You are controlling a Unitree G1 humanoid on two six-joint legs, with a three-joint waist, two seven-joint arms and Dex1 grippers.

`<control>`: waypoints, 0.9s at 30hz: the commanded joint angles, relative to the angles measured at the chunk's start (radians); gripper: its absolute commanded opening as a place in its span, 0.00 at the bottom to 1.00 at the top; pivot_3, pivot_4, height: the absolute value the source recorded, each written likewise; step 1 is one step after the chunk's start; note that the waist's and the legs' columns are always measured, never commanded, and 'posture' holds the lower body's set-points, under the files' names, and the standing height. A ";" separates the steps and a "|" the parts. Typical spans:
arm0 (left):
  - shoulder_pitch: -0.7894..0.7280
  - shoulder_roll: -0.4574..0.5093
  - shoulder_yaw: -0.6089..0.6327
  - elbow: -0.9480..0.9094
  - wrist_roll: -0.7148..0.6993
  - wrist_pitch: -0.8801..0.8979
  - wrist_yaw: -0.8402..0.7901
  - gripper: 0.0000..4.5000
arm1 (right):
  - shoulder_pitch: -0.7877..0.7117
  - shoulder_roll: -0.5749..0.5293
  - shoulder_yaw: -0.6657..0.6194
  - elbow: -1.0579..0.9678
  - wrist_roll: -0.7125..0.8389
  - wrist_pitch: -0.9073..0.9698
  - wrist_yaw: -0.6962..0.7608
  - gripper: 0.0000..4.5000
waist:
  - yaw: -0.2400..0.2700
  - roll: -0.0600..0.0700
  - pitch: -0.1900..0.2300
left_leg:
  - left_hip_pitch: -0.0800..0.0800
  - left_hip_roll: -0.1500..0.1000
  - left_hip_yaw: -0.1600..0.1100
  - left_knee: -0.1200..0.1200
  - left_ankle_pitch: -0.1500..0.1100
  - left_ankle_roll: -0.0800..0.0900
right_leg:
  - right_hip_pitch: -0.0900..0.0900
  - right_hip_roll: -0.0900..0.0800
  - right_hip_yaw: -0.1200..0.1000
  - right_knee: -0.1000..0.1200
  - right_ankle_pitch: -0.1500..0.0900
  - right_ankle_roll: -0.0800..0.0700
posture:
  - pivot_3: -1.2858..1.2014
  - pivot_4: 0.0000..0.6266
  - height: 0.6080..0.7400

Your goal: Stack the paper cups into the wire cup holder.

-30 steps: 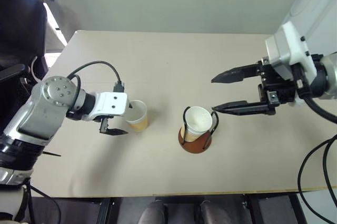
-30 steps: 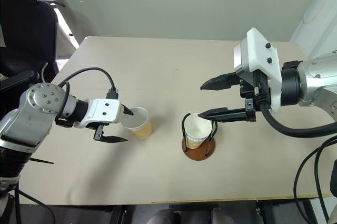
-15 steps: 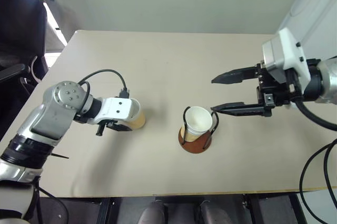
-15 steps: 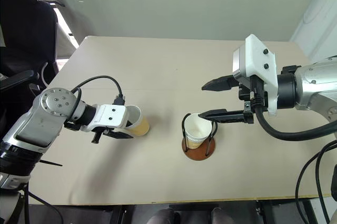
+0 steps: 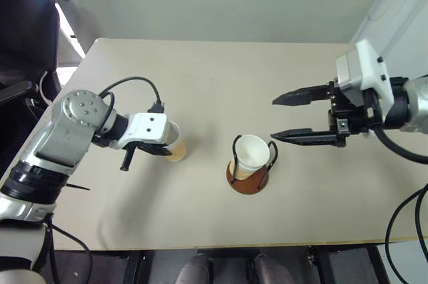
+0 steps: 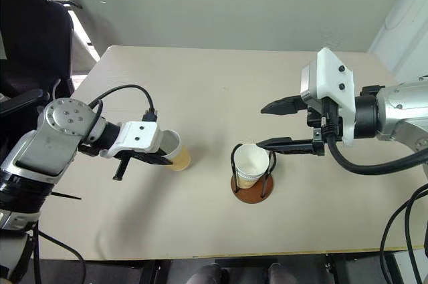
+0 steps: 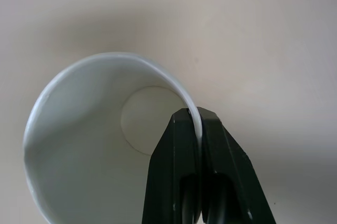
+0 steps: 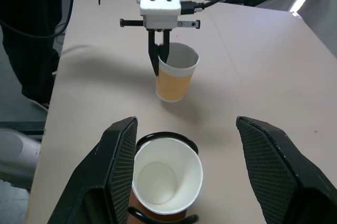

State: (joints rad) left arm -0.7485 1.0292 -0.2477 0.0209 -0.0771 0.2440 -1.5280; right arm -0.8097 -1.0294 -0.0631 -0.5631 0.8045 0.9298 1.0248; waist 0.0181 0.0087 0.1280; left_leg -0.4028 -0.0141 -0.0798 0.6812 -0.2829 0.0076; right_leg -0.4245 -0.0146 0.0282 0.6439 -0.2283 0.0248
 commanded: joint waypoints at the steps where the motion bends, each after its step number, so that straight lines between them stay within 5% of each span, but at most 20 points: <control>1: -0.086 0.000 0.055 0.006 -0.047 0.018 -0.025 0.01 | 0.026 -0.017 -0.038 0.008 -0.040 -0.073 0.008 0.67 | 0.003 0.000 0.000 | 0.000 0.000 0.000 0.000 0.000 0.000 | 0.000 0.000 0.000 0.000 0.000 0.000 | 0.52 0.24 1.00; 13: -0.354 -0.099 0.062 0.076 -0.187 0.094 -0.084 0.01 | 0.205 -0.086 -0.088 -0.027 -0.084 -0.156 0.023 0.67 | 0.005 0.000 0.000 | -0.001 0.000 0.001 0.001 0.000 0.000 | 0.000 0.000 0.000 0.000 0.000 0.000 | 0.52 0.24 1.00; 27: -0.596 -0.169 -0.183 0.156 -0.390 0.056 -0.086 0.01 | 0.320 -0.145 -0.140 -0.072 -0.081 -0.143 0.014 0.67 | 0.009 0.000 0.000 | -0.002 0.000 0.001 0.001 -0.001 0.001 | 0.000 0.000 0.001 -0.002 0.001 0.002 | 0.52 0.24 1.00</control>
State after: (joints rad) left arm -1.3101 0.8601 -0.4327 0.1863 -0.4346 0.3194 -1.5745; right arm -0.4834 -1.1550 -0.1541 -0.6083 0.7134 0.7912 1.0450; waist 0.0275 0.0087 0.1281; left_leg -0.4049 -0.0141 -0.0790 0.6821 -0.2835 0.0085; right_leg -0.4243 -0.0150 0.0287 0.6422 -0.2274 0.0272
